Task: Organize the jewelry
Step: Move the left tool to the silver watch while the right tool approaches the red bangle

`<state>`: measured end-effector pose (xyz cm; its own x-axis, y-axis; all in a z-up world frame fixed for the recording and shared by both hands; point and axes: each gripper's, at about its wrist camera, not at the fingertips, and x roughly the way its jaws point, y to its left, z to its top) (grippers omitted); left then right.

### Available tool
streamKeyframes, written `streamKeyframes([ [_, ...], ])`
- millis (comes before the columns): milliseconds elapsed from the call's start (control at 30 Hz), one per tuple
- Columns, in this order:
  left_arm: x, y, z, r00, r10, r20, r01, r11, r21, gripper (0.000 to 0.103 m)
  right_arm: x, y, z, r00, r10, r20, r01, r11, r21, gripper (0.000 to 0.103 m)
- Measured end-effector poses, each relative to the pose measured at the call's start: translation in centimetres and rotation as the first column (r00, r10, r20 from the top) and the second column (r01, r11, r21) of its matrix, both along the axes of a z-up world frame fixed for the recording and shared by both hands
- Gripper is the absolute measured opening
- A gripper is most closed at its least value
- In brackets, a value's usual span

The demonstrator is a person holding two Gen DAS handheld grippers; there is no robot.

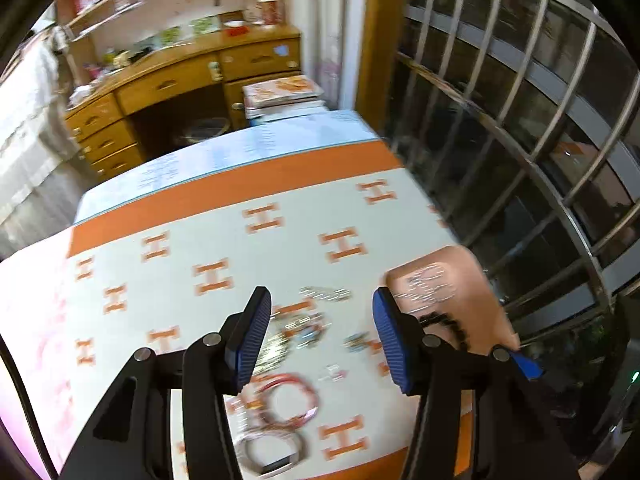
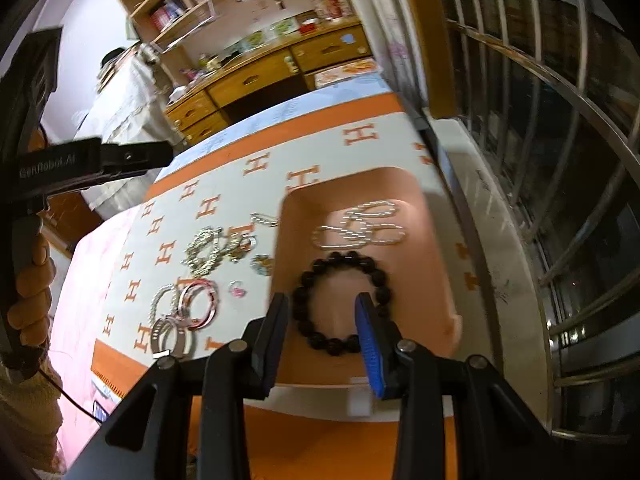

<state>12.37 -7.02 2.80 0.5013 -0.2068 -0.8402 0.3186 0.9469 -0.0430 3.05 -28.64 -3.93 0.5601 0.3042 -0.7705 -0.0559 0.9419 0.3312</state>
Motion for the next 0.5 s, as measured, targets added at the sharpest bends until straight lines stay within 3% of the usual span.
streamKeyframes([
  [100, -1.1, 3.5, 0.5, 0.999, 0.045, 0.021, -0.045, 0.999, -0.001, 0.052, 0.1, 1.6, 0.7, 0.999, 0.04, 0.016, -0.04, 0.999, -0.011, 0.035],
  [233, -3.0, 7.1, 0.5, 0.994, 0.09, 0.055, -0.09, 0.996, 0.006, 0.07, 0.1, 4.2, 1.8, 0.993, 0.109, 0.038, -0.108, 0.994, -0.023, 0.035],
  [500, -8.2, 10.3, -4.2, 0.998, 0.063, 0.022, -0.064, 0.996, 0.061, 0.07, 0.5, 8.8, 1.1, 0.977, 0.214, 0.014, -0.213, 0.977, -0.022, 0.035],
])
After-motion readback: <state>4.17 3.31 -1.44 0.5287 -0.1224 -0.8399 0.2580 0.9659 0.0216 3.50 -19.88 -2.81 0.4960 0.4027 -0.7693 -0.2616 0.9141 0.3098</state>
